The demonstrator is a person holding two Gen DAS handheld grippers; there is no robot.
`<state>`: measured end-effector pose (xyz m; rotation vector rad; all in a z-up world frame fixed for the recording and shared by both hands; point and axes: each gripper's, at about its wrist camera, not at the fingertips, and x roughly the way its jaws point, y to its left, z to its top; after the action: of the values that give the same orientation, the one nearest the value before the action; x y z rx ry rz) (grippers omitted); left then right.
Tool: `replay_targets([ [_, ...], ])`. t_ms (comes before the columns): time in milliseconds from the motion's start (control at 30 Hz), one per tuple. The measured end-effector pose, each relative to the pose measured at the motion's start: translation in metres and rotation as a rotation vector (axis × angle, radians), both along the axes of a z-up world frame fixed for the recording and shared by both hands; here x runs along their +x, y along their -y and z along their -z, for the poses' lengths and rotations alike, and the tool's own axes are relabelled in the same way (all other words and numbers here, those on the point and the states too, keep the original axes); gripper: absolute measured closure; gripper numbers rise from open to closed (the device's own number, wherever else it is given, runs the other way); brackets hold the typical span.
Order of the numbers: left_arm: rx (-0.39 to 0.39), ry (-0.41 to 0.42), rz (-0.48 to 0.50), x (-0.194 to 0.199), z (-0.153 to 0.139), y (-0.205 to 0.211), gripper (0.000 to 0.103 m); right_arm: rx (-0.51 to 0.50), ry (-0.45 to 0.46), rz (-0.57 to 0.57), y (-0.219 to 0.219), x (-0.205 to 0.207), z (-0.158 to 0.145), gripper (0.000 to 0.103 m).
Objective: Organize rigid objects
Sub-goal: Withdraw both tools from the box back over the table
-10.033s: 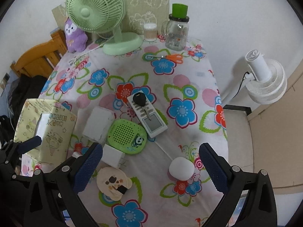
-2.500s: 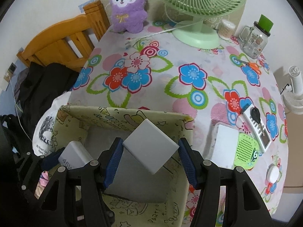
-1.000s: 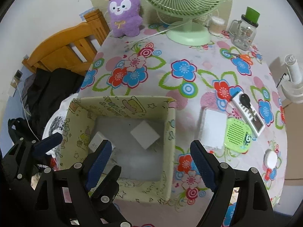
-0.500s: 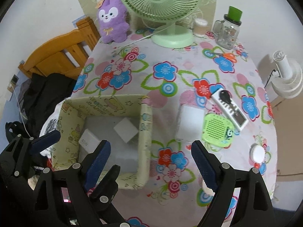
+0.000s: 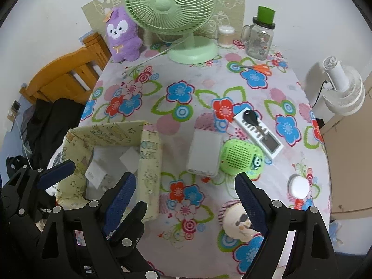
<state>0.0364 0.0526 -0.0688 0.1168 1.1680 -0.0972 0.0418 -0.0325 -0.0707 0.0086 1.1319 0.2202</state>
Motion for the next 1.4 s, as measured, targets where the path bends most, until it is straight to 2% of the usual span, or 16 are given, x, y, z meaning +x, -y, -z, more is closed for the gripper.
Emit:
replay_targets([
  [633, -0.014, 0.017, 0.002, 0.005, -0.011, 0.048, 0.002, 0.006, 0.019, 0.020, 0.057, 0.003, -0.010, 0.013],
  [767, -0.021, 0.018, 0.003, 0.006, -0.013, 0.059, 0.002, 0.004, 0.029, 0.030, 0.071, 0.003, -0.011, 0.006],
  [867, -0.025, 0.017, 0.002, 0.007, -0.012, 0.066, 0.002, 0.002, 0.030, 0.036, 0.080, 0.004, -0.010, 0.005],
  [1200, -0.078, 0.011, 0.030, 0.007, -0.009, 0.092, 0.002, 0.003, 0.053, 0.058, 0.115, 0.004, -0.009, 0.006],
  [1400, -0.112, -0.016, 0.000, 0.010, -0.003, 0.100, 0.002, -0.010, 0.074, 0.038, 0.131, 0.003, -0.005, 0.006],
])
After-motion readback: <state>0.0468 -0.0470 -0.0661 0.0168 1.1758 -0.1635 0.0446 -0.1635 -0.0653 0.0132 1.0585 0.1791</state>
